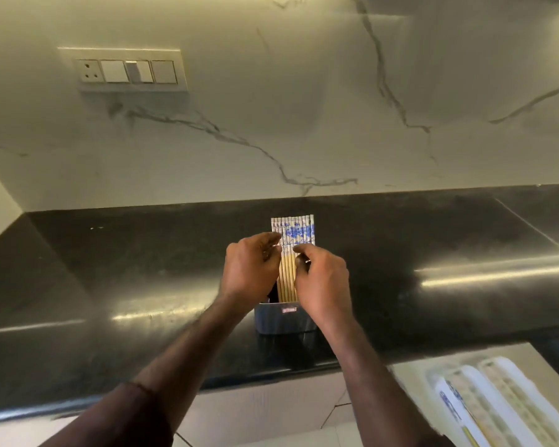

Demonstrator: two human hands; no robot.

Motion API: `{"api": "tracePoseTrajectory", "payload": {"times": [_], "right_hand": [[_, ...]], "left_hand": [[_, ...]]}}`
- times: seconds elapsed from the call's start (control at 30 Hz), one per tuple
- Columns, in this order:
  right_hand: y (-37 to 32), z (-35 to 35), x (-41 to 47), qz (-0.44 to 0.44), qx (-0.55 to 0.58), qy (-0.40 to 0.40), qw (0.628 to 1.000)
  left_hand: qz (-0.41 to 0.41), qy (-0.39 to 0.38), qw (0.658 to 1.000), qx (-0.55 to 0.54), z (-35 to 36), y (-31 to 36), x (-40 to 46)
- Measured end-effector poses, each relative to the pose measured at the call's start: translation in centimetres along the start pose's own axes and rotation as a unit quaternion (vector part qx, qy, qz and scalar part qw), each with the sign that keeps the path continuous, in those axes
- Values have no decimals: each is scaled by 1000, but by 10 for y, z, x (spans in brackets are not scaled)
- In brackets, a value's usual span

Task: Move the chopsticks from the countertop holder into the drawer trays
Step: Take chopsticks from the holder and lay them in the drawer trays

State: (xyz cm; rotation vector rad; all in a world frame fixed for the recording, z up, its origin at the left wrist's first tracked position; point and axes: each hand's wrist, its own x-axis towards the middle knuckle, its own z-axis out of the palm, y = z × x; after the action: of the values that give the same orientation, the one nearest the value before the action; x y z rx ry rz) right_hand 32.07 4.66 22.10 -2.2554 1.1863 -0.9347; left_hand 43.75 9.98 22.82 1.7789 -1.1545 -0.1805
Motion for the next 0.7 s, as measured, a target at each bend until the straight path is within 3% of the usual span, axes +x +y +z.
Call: {"api": "tracePoseTrajectory", "payload": {"times": [0.3,0.7], "right_hand": [[23,55,32,55,-20,-61,996],[28,70,33,86,-27,-67,994]], "left_hand": [[-40,13,999,23,28,-52,47],[-92,-7,989,-113,46,-65,62]]}}
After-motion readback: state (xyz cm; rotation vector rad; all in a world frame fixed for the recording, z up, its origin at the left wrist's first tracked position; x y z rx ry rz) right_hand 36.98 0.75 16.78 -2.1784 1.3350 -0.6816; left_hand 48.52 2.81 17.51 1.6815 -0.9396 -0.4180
